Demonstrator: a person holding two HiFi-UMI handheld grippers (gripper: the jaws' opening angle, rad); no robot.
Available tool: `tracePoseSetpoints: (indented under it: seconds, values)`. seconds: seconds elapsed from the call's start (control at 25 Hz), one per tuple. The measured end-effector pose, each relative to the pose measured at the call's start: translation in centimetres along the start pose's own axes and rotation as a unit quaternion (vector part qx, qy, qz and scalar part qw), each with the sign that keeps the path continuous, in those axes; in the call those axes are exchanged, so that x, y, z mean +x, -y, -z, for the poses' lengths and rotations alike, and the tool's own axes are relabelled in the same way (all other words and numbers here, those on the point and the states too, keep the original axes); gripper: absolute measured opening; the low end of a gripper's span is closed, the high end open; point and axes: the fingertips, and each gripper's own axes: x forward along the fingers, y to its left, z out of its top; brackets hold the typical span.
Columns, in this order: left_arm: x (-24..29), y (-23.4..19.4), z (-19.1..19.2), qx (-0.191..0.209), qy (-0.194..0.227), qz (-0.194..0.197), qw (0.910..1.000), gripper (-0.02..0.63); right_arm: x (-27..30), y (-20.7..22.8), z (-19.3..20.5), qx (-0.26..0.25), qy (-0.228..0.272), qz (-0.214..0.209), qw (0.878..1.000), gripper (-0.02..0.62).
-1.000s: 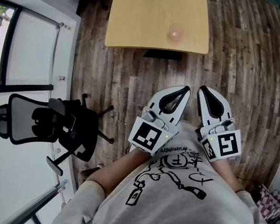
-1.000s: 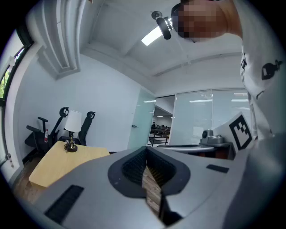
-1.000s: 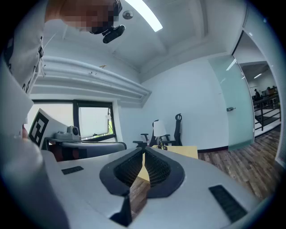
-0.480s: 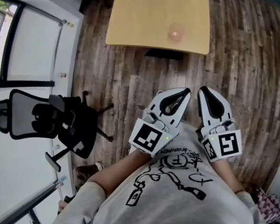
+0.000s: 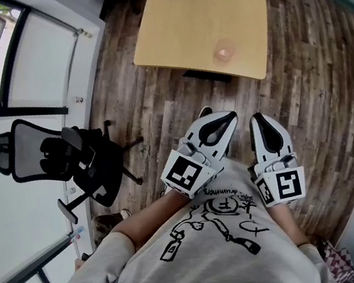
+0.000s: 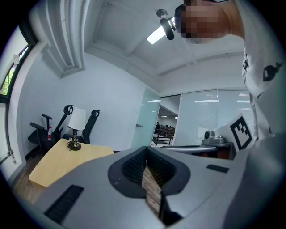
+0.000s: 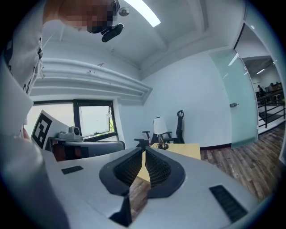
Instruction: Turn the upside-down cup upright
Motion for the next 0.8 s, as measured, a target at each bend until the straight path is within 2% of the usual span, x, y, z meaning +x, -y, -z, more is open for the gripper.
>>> tracePoseSetpoints:
  seconds: [0.16,0.8]
  values:
    - [1.3,-2.4,-0.3,0.001,-0.008,0.0,1.0,0.009,2.1,0.8,-0.6,-0.005,-0.001,0.002,1.0,0.035]
    - [6.4,-11.1,-3.6,-0.003,-0.006,0.045,0.999,0.009,12.1,3.0,-3.2,-0.016,-0.012,0.025,0.999,0.035]
